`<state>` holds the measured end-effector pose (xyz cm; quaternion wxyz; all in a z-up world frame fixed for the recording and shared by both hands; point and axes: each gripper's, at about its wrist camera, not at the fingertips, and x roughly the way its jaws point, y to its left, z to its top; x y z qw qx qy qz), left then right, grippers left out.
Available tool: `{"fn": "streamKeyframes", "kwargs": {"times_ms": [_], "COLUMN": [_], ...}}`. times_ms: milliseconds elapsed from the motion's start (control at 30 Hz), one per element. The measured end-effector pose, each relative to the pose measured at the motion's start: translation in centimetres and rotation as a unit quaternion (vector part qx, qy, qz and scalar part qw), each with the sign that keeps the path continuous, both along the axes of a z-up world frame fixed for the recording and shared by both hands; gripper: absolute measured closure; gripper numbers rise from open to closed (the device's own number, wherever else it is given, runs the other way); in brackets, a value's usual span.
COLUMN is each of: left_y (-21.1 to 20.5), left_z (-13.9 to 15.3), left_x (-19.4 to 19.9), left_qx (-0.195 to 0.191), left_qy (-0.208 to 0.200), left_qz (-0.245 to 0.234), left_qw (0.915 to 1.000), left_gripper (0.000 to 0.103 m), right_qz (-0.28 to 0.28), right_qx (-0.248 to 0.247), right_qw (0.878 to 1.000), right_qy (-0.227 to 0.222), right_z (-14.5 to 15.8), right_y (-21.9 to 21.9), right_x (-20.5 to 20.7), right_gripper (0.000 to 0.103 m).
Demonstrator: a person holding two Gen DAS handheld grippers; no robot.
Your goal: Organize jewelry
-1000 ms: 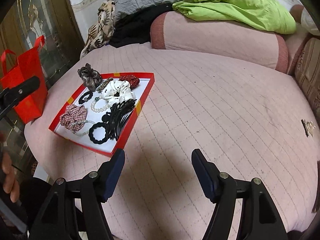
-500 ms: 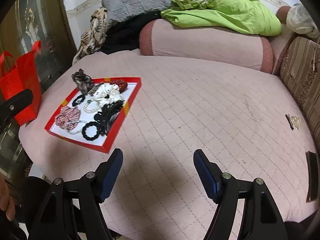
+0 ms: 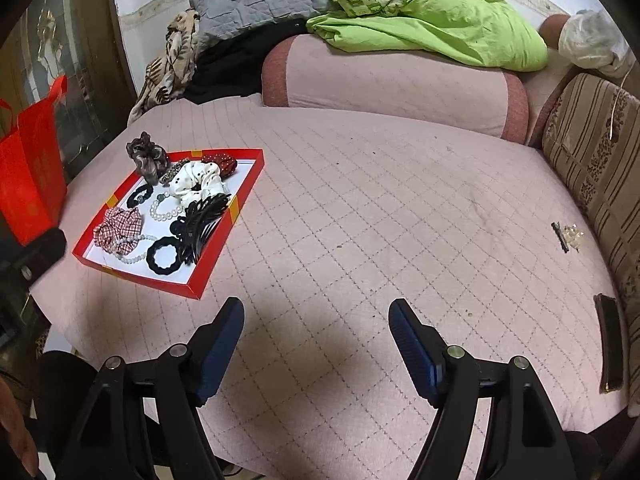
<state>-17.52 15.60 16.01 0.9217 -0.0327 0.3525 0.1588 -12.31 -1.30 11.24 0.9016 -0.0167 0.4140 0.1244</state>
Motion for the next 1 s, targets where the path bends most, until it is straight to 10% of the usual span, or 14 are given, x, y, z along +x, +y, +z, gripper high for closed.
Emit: {"fn": "streamKeyframes", "kwargs": {"times_ms": [1000], "left_y": [-1.1], "left_z": [-4.0], "left_x": [1.3], "left_qx": [-0.051], "left_qy": [0.064], "left_qz": [-0.027], "left_qw": [0.9963], "left_gripper": [0.001], "right_qz": [-0.020], "right_qx": [-0.042], "right_qw": [0.999], "right_qy": [0.018], "right_z": [-2.1], "right_y": [0.4], "right_x": [0.3], "right_gripper": [0.023]}}
